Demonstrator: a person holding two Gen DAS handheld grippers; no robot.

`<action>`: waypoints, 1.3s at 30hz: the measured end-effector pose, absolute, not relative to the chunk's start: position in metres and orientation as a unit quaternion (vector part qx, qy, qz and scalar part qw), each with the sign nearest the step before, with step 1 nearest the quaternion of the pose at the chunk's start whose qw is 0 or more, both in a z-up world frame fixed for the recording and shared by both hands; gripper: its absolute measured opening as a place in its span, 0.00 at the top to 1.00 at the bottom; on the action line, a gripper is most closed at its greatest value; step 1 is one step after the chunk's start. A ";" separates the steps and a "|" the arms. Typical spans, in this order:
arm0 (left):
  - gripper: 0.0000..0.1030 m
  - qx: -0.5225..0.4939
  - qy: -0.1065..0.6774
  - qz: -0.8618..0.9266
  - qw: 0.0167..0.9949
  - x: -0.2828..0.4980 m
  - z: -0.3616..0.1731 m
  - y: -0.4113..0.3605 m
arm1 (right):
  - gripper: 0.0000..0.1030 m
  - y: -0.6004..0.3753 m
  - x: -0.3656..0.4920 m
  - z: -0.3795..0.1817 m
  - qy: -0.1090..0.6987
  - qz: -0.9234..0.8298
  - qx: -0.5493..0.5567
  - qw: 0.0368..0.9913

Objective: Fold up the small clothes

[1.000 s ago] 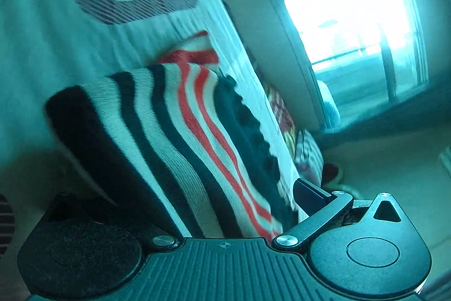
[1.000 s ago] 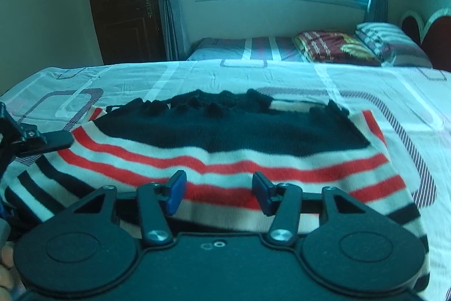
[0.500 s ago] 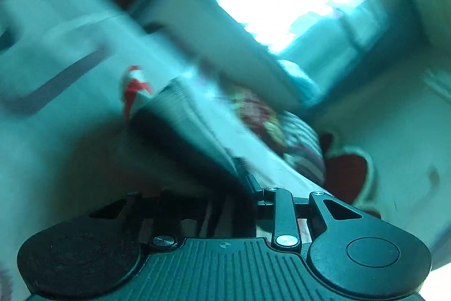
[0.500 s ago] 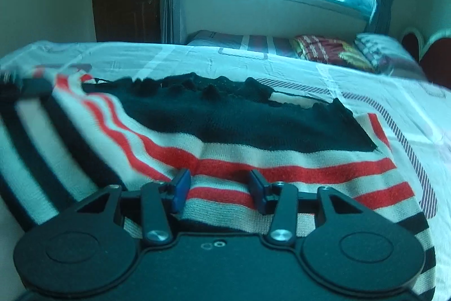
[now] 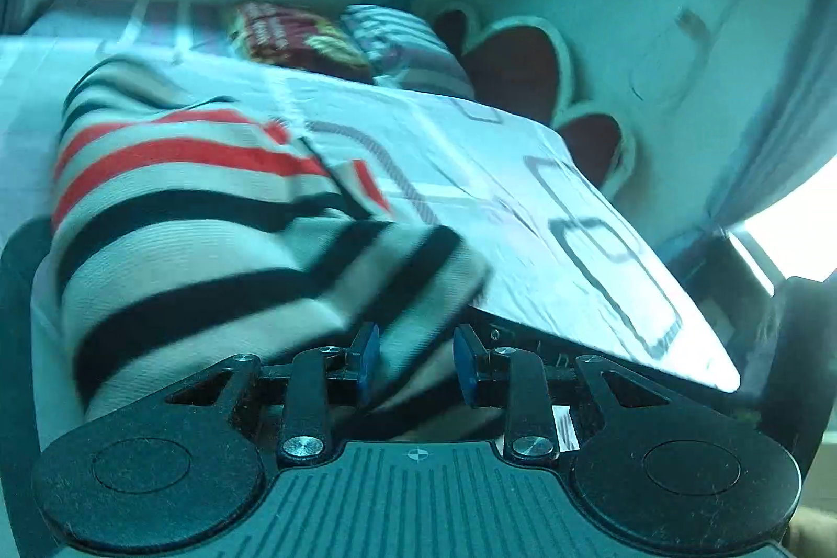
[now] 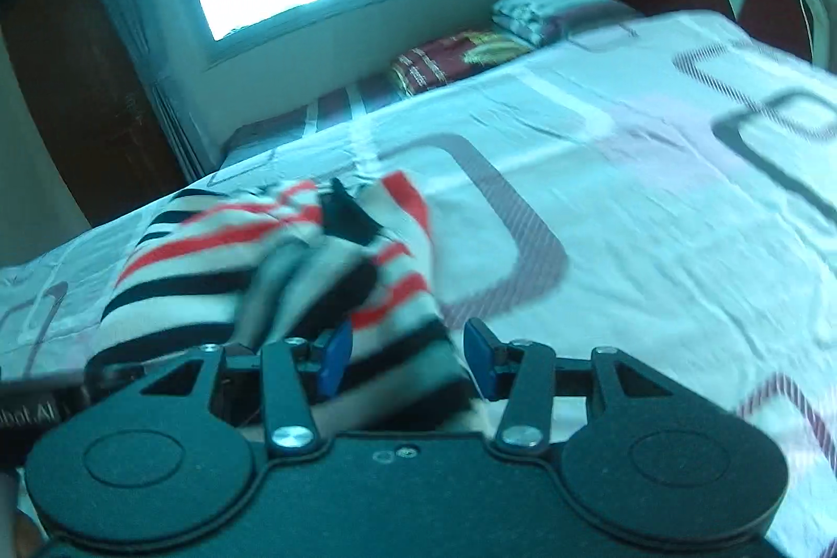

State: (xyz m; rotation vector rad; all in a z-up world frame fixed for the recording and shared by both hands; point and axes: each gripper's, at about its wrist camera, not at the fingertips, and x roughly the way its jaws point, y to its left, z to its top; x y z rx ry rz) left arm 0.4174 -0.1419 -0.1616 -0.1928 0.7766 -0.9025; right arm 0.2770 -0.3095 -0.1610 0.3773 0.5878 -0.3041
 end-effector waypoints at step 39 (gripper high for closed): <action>0.15 -0.089 0.411 -0.302 0.856 0.442 -0.207 -0.092 | 0.68 -0.321 0.251 -0.170 0.281 -0.117 0.267 0.915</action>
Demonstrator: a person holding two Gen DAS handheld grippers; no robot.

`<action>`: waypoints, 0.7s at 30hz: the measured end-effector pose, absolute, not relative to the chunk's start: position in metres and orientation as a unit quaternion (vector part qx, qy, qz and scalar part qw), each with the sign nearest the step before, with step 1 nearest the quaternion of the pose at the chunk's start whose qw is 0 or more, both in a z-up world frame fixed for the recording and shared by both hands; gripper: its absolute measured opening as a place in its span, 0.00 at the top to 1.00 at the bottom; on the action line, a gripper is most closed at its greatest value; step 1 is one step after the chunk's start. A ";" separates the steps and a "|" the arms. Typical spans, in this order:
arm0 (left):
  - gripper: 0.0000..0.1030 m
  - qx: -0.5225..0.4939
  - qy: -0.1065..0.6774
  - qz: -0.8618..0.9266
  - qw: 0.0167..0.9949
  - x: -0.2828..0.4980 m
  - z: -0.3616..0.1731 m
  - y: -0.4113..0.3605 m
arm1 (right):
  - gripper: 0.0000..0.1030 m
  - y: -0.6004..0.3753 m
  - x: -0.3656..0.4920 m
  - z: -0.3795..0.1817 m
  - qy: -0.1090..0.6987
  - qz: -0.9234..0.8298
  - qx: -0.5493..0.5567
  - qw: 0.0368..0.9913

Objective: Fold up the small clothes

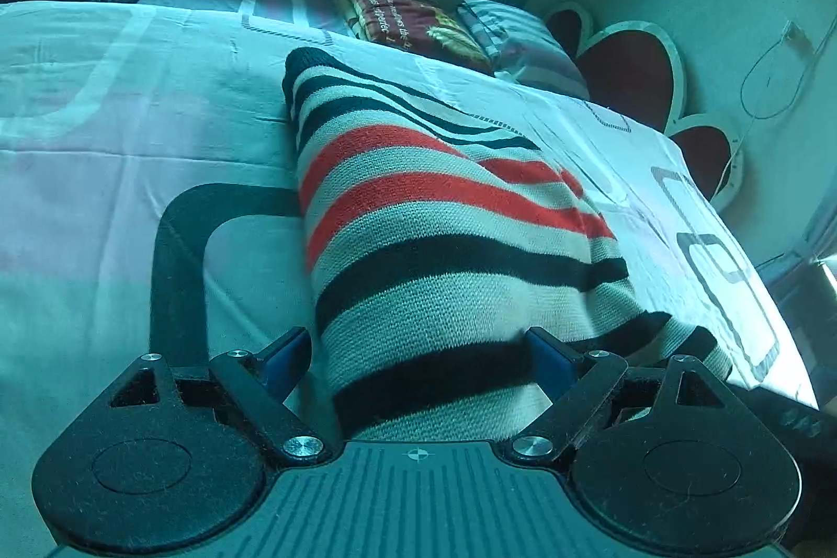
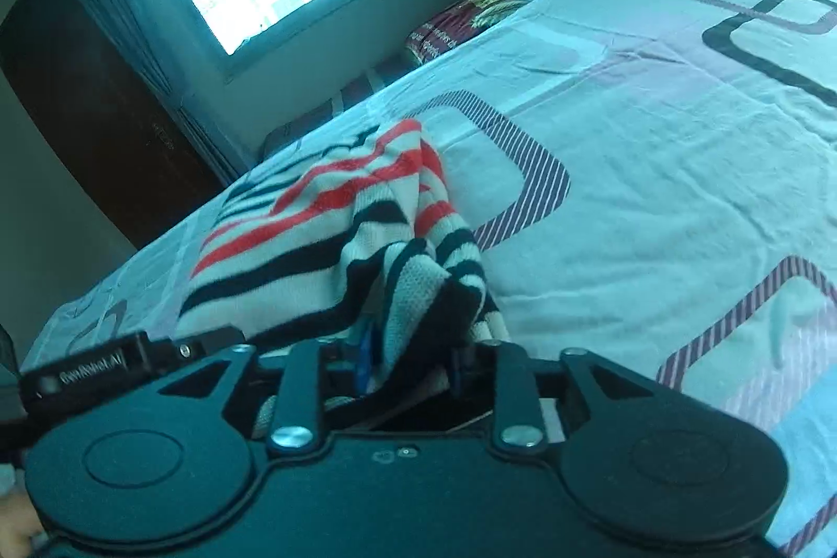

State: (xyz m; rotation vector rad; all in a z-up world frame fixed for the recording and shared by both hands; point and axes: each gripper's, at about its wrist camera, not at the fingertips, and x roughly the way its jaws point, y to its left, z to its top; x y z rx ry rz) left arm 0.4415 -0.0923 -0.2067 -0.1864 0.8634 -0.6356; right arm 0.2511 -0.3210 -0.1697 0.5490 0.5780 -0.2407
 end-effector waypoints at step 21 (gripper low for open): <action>0.16 -0.094 0.375 -0.313 0.868 0.433 -0.170 -0.078 | 0.62 -0.315 0.250 -0.136 0.254 -0.152 0.199 0.934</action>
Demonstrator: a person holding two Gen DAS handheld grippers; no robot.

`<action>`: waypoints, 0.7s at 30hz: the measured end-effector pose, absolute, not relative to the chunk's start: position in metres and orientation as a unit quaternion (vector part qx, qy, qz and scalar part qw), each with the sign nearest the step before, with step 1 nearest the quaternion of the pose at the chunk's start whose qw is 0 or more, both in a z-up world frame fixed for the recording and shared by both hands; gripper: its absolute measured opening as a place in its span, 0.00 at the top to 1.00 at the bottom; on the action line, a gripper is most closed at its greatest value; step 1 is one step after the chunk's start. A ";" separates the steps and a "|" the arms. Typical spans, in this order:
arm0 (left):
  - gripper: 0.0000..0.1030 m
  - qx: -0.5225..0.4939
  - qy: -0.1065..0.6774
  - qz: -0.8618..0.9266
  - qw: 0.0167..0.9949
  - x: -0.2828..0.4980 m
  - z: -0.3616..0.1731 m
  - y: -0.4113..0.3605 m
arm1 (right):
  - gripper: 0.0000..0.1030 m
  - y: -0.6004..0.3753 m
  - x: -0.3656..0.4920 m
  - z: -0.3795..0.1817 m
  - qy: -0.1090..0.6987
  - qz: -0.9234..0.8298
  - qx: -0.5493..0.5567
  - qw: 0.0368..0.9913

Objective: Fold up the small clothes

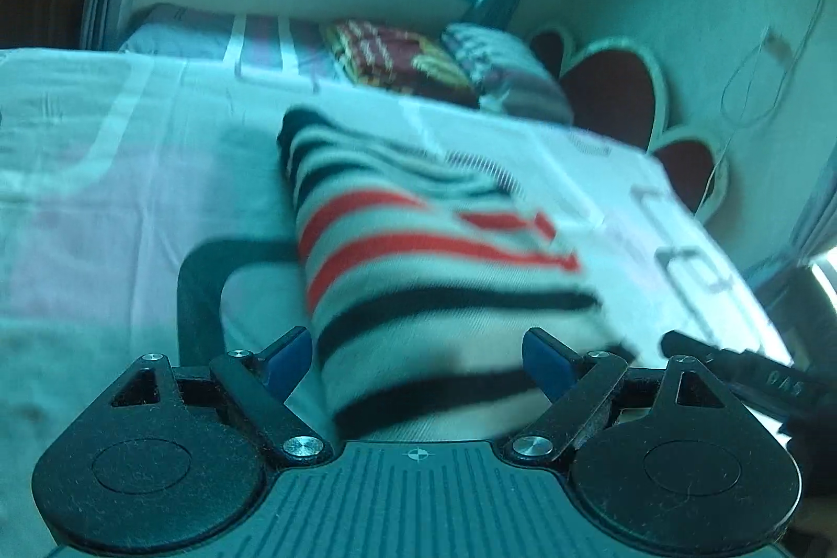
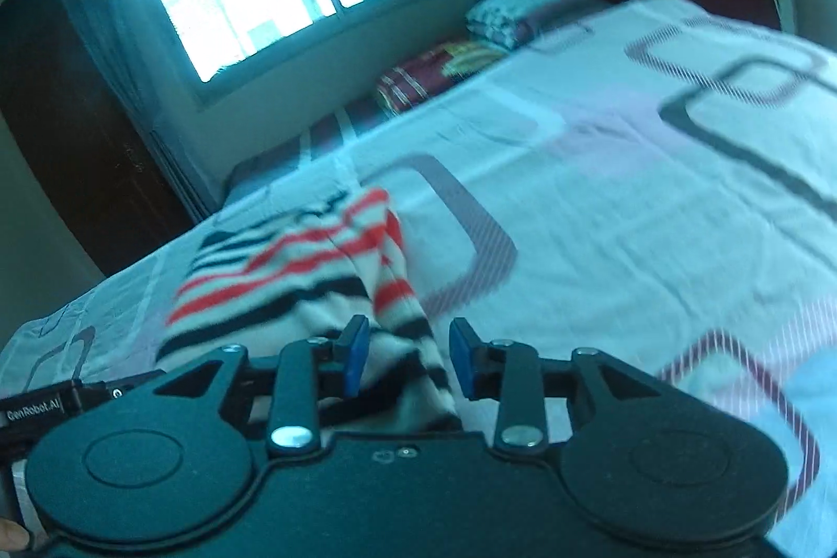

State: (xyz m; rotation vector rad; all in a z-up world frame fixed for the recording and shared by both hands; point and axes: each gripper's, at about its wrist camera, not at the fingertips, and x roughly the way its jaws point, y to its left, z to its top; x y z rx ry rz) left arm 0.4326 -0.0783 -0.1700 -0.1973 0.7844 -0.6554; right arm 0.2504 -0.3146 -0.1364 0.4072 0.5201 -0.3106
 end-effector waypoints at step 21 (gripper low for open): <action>0.16 -0.071 0.404 -0.247 0.878 0.555 -0.184 -0.144 | 0.74 -0.322 0.427 -0.148 0.327 -0.088 0.098 0.936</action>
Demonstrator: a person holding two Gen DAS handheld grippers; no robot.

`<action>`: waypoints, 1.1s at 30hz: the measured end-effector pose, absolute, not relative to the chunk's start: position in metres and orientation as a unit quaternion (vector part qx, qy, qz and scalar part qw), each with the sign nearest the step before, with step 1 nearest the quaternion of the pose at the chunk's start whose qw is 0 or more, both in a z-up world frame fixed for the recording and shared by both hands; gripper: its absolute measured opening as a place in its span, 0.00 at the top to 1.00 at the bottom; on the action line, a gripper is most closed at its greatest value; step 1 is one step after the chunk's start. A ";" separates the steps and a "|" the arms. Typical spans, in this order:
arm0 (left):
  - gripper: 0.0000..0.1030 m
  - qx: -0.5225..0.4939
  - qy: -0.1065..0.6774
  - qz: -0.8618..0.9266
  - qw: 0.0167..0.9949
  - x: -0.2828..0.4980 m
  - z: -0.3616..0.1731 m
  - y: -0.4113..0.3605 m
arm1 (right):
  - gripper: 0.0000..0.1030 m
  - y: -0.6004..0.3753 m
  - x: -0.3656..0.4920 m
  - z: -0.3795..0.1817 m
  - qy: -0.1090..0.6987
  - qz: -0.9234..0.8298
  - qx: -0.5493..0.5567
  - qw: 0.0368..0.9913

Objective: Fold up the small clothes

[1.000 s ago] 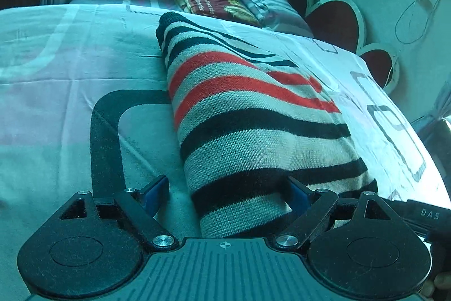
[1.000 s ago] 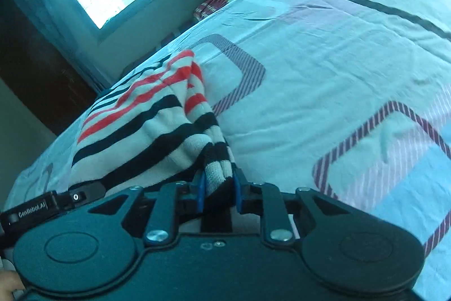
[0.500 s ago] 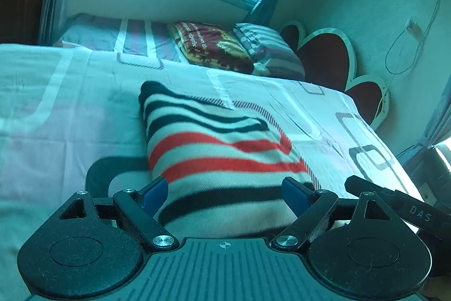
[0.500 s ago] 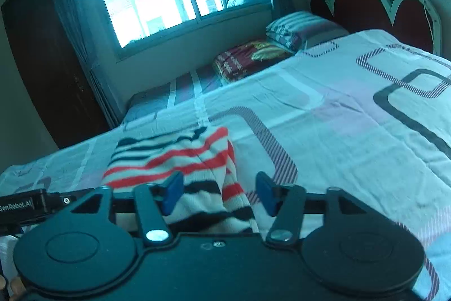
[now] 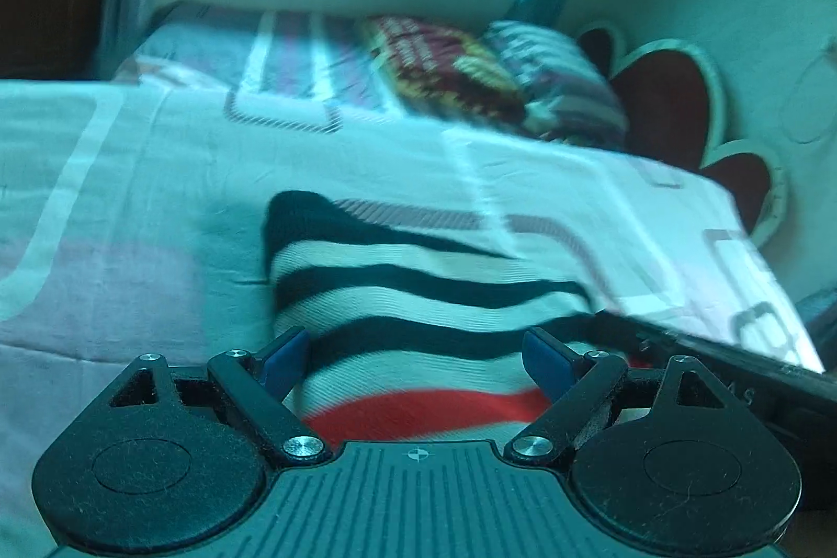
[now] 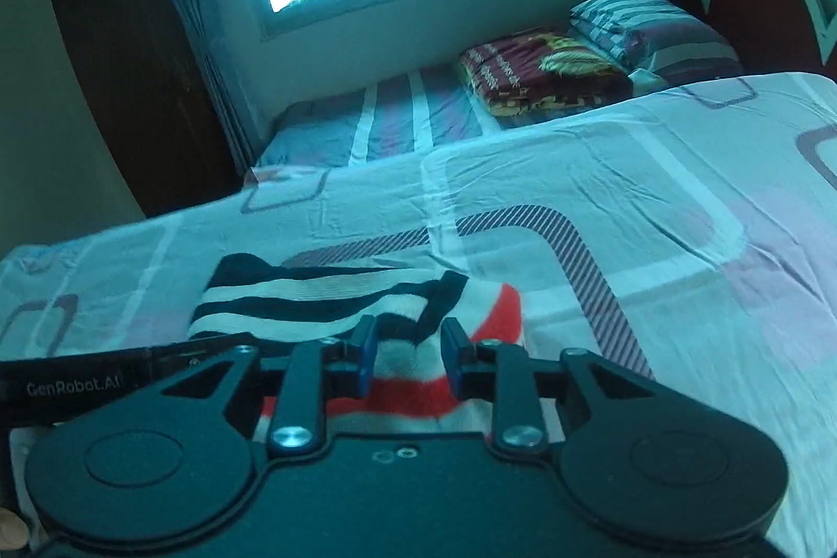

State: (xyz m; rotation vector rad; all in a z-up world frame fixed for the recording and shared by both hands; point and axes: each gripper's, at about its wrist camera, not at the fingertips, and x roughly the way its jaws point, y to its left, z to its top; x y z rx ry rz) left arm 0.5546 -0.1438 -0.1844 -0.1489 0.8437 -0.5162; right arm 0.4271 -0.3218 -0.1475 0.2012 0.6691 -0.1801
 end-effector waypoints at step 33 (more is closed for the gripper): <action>0.09 -0.088 0.416 -0.229 0.876 0.488 -0.202 -0.108 | 0.72 -0.311 0.355 -0.151 0.312 -0.069 0.074 0.945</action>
